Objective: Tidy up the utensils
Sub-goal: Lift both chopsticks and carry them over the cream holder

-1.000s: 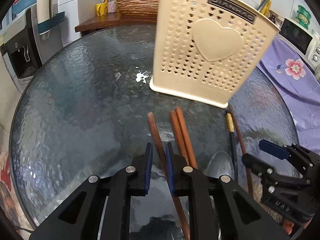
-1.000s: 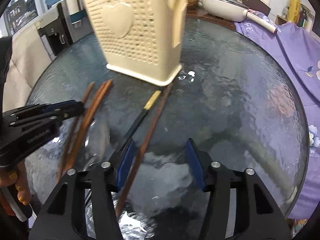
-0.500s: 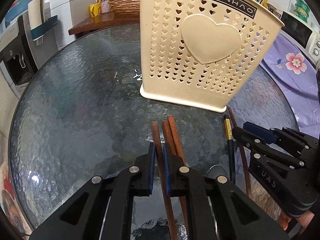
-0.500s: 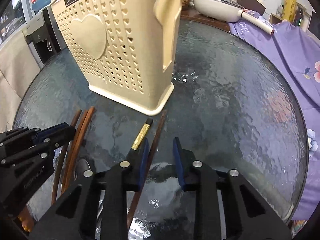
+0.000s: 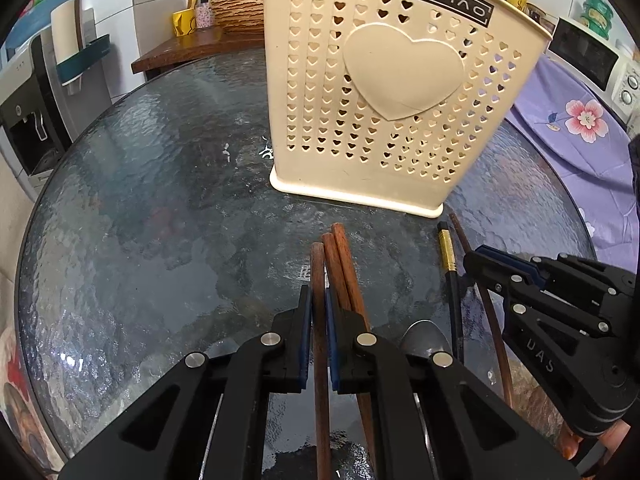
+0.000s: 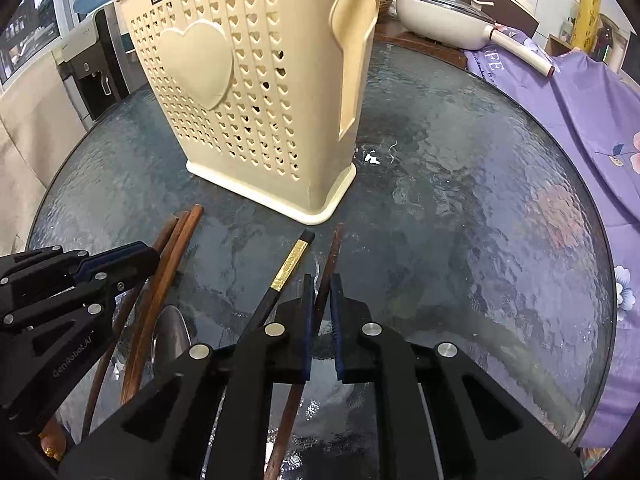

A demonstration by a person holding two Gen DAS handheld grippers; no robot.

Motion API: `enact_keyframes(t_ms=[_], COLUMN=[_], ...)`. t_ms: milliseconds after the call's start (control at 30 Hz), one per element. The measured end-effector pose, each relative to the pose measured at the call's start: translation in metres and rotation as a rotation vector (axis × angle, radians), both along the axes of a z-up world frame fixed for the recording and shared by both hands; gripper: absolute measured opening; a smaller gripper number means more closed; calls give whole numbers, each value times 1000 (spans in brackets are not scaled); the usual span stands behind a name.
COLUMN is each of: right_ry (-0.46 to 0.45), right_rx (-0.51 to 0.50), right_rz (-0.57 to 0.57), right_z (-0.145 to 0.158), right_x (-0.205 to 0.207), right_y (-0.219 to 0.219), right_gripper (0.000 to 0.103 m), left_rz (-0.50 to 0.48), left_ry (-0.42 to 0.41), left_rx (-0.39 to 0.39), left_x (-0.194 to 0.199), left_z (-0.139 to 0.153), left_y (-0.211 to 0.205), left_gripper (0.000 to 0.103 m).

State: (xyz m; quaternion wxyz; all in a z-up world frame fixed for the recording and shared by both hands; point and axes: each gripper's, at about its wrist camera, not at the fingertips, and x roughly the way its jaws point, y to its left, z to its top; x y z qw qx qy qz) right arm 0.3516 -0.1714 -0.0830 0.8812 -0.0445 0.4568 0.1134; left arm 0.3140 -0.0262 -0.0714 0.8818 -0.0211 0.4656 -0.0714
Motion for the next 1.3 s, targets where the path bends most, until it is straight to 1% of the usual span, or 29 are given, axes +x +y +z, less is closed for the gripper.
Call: enact_keyframes(t_ms=[133, 233, 333, 467, 667, 867, 1033, 1200, 1300], right_ry=[-1, 10, -19, -35, -105, -170, -245, -330, -370], right_rx=[27, 100, 129, 193, 257, 321, 364, 403, 411], right_rz=[18, 20, 16, 17, 36, 59, 96, 137, 159], right_z=[-2, -4, -1, 9, 35, 65, 97, 132, 148], right_x=[-4, -7, -10, -15, -28, -44, -70, -103, -118], right_y=[0, -6, -12, -20, -28, -36, -42, -53, -57], right_gripper=[8, 7, 7, 7, 7, 6, 6, 6, 6], left_rz=[-3, 3, 15, 20, 27, 11, 0, -34, -54], left_ry=[3, 4, -4, -35, -109, -187, -232, -293, -338], left_rx=[-7, -26, -35, -47, -93, -111, -143, -197, -191], left_x=[-1, -3, -4, -12, -27, -45, -59, -80, -92], left_z=[0, 1, 5, 18, 49, 81, 98, 127, 143], left_y=[-3, -3, 1, 4, 8, 8, 12, 16, 15], left_gripper=[7, 7, 7, 7, 7, 7, 7, 7, 7])
